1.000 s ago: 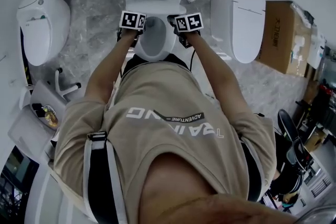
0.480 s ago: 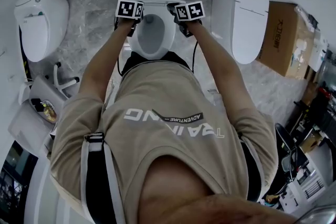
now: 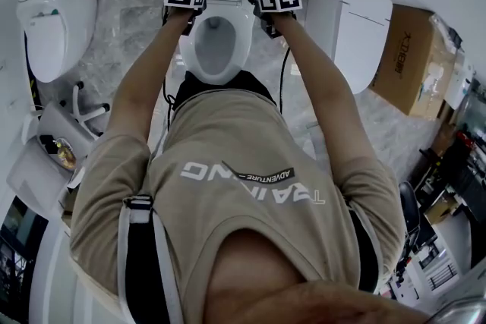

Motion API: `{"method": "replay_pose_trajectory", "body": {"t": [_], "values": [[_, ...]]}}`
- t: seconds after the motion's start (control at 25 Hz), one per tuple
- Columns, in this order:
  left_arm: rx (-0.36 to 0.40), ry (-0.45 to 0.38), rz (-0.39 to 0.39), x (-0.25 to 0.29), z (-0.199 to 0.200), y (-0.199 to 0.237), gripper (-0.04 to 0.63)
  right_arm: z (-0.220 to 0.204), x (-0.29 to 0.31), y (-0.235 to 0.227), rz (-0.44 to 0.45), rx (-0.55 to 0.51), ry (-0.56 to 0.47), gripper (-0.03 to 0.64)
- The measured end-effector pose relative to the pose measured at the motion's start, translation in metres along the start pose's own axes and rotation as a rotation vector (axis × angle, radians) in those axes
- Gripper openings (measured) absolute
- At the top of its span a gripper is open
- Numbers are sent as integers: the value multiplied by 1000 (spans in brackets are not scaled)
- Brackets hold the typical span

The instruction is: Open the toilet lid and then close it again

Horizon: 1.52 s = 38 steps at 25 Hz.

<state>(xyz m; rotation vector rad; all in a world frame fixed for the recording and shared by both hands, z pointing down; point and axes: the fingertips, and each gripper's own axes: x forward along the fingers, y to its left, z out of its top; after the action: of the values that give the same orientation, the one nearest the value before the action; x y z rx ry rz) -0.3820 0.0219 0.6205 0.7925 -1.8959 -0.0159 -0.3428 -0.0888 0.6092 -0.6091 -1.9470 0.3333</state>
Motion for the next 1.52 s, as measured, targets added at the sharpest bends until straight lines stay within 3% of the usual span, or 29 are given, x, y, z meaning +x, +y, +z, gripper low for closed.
{"method": "replay_pose_trajectory", "body": {"t": [0.32,0.72,1.16,1.52], "values": [[-101,-76,-25,4,36,9,5,35,-4,-13,-37,-53,-17,9],[-125,-88,-23,8,47,24,5,62,-12,-19,-42,-113,-13,9],[-62,-82,-54,14,58,11,5,115,-18,-32,-71,-173,-108,9],[14,-87,-51,13,70,-1,5,119,13,-63,-83,-109,-23,9]]}}
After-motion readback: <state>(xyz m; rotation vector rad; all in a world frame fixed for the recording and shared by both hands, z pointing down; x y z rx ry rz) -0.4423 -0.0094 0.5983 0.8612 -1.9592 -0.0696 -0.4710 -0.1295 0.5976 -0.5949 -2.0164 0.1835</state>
